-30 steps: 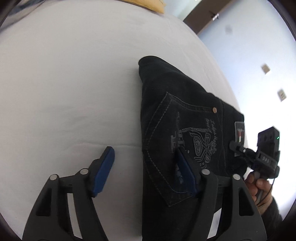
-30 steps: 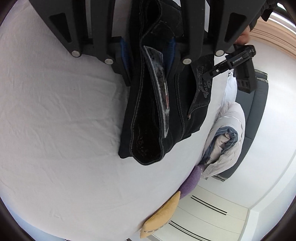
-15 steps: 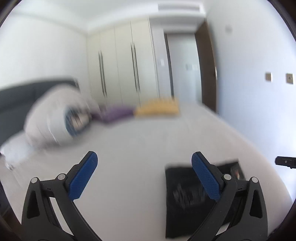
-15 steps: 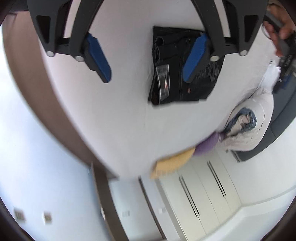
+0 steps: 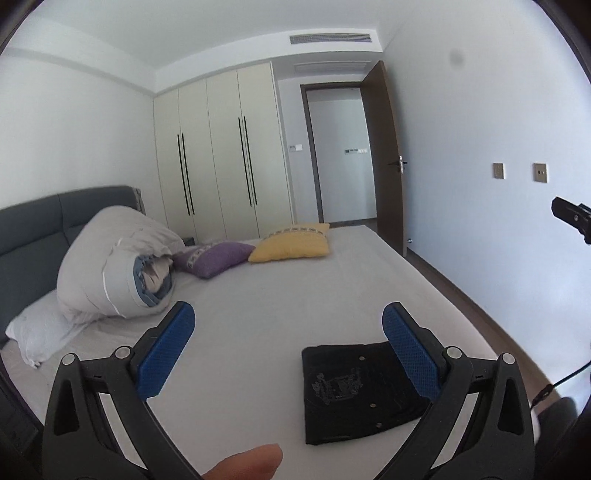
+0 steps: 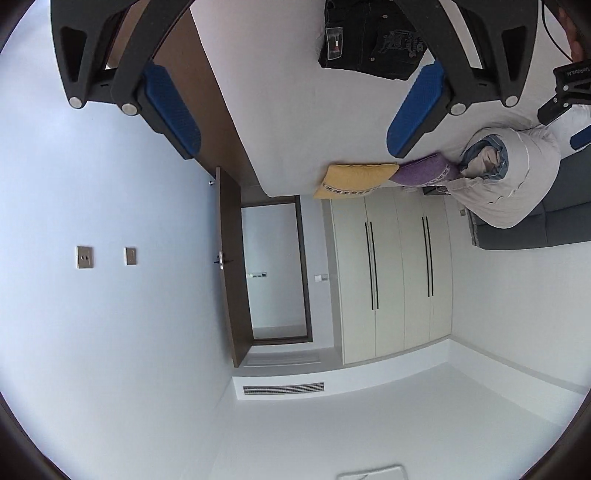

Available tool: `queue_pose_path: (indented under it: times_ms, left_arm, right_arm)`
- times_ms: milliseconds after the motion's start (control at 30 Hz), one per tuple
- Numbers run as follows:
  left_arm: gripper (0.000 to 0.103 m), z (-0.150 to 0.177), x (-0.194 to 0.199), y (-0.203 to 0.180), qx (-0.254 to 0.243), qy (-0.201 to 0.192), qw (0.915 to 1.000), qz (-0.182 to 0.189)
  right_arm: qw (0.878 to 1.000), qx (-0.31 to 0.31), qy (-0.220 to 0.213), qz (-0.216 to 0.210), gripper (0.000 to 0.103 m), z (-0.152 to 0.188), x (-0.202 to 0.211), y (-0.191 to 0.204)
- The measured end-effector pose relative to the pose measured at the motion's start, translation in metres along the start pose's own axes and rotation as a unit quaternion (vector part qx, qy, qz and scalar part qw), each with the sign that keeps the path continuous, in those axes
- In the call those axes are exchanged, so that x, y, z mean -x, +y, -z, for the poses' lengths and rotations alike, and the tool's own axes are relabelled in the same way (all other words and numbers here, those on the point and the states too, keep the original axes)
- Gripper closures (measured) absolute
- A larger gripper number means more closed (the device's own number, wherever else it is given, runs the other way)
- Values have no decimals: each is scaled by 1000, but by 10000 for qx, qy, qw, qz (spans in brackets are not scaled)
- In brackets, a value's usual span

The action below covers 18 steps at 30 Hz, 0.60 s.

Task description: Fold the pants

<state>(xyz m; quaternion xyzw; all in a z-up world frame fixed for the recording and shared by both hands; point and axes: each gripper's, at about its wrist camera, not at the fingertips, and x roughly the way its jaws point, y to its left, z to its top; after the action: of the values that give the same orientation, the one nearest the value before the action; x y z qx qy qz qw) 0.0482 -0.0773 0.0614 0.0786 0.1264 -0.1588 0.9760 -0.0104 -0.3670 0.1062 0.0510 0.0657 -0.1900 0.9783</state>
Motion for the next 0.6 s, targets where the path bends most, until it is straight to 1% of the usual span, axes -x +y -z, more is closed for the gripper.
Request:
queue_pose_path:
  times_ms: [67, 133, 200, 267, 333, 433, 533, 600]
  left_arm:
    - [0, -4, 1, 8, 120, 269, 9996, -24]
    - [0, -3, 0, 19, 264, 470, 9984, -145]
    - [0, 3, -11, 15, 286, 770, 9964, -199]
    - [0, 16, -20, 6, 338, 1064, 9937, -124]
    - [0, 33, -31, -6, 379, 1407, 9893, -4]
    - [0, 58, -49, -15, 519, 1931, 9797, 140]
    - [0, 78, -62, -17, 604, 2277, 9716, 206]
    - [0, 85, -68, -18, 606, 2403, 9685, 230]
  right_arm:
    - [9999, 53, 131, -54, 0, -1, 5, 9]
    - [9984, 259, 491, 144, 0, 6, 1, 18]
    - [9955, 310, 870, 232, 0, 28, -9, 18]
    - [9916, 189, 1263, 183, 0, 50, -25, 20]
    - [9835, -35, 1803, 135, 0, 72, -38, 20]
    - [9709, -308, 2377, 28, 0, 102, -52, 22]
    - [9630, -330, 2675, -37, 0, 120, -54, 29]
    - [9612, -201, 2751, -62, 0, 126, -52, 38]
